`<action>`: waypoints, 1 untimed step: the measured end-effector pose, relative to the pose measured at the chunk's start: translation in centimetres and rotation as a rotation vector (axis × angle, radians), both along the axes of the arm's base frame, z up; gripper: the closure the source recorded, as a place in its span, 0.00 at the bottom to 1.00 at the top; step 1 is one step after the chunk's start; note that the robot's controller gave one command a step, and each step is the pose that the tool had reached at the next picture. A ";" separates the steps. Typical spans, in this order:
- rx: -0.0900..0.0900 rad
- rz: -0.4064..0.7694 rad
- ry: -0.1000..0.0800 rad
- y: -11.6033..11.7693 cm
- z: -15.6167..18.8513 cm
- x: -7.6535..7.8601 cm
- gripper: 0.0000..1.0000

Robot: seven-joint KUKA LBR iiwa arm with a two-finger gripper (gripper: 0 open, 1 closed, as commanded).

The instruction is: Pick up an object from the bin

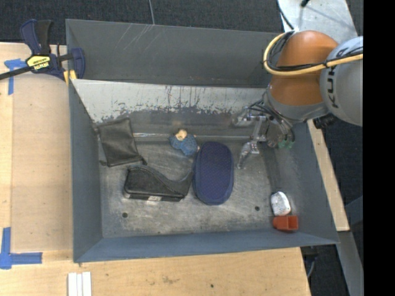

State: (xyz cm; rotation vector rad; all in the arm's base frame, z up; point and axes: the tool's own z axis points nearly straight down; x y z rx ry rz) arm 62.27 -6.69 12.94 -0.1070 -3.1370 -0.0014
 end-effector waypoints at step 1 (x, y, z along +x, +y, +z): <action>-0.006 0.103 -0.017 4.9 -4.5 -0.9 0.00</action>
Offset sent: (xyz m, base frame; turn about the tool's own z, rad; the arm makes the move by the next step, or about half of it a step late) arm -0.0158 0.0609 -0.0594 -0.1075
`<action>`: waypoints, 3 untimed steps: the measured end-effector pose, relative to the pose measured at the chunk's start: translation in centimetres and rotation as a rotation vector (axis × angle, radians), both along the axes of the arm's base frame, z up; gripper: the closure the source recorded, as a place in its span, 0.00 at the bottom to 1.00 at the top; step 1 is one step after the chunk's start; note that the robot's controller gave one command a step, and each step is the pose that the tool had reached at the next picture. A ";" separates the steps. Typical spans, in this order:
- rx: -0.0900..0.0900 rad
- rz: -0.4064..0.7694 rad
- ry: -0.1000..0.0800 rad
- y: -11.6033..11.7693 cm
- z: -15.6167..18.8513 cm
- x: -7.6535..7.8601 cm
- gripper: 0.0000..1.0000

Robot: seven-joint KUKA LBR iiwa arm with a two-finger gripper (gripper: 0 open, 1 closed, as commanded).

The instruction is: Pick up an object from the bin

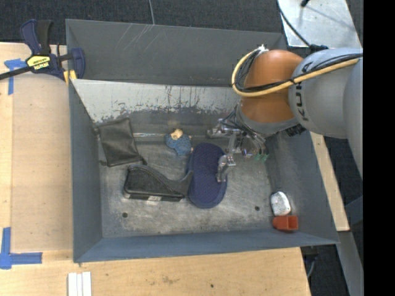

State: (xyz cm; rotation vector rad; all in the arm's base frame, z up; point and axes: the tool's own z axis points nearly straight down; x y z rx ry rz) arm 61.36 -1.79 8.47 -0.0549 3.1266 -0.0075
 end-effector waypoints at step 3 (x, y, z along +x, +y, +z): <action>-0.002 0.344 0.002 -2.9 17.3 -0.6 1.00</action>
Offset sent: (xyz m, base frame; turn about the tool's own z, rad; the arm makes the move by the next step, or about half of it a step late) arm 0.0000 0.0000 0.0000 0.0000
